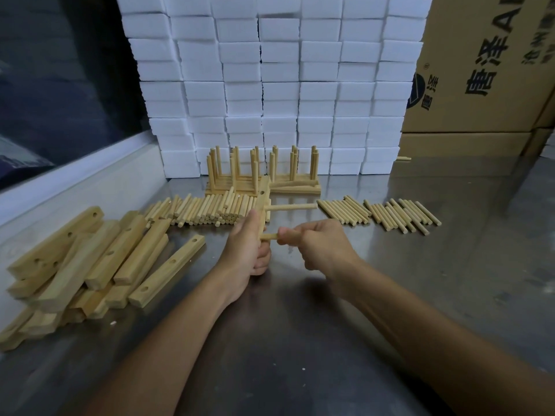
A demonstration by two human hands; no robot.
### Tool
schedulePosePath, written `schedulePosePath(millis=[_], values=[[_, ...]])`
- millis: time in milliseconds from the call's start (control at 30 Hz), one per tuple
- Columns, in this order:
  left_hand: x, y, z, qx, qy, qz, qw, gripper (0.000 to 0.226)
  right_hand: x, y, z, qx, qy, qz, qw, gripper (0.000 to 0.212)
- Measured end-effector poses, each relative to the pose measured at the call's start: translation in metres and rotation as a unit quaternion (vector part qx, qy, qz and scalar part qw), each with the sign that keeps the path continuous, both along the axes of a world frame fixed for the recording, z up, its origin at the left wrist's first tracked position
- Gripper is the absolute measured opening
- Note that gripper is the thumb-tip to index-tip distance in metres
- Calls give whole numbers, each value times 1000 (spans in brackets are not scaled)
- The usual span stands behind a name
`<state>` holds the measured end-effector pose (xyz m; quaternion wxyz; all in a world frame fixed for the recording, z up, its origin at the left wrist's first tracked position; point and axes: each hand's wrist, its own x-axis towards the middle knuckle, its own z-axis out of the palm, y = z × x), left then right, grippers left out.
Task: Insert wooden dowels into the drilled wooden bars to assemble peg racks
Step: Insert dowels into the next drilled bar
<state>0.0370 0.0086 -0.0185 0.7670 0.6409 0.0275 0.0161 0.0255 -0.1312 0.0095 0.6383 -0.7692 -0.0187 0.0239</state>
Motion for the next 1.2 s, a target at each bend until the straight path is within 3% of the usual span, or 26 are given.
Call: schedulePosePath(millis=[100,233,367,500,867,1033,1133,1200], values=[[-2,-4,2,-14,11,-9,1000,46,4,-6,5,83,49,18,995,25],[-3,-3,6,-20,13,7,1000,28,7,-9,1,130,18,-19,991,29],[-5,2,6,-28,9,-26,999,21,11,-11,-6,84,-81,-53,992,41],[-6,3,7,-33,2,-36,999,12,11,-10,-12,36,-125,-28,991,31],[-6,5,5,-44,9,6,999,9,14,-16,-18,-48,-117,52,991,15],[-4,3,3,-28,16,12,999,14,20,-21,-17,-149,-168,46,973,11],[-1,4,3,-26,20,39,999,15,27,-28,-15,-152,-154,22,976,9],[1,8,2,21,6,84,996,15,35,-36,-13,-143,-139,-5,980,10]])
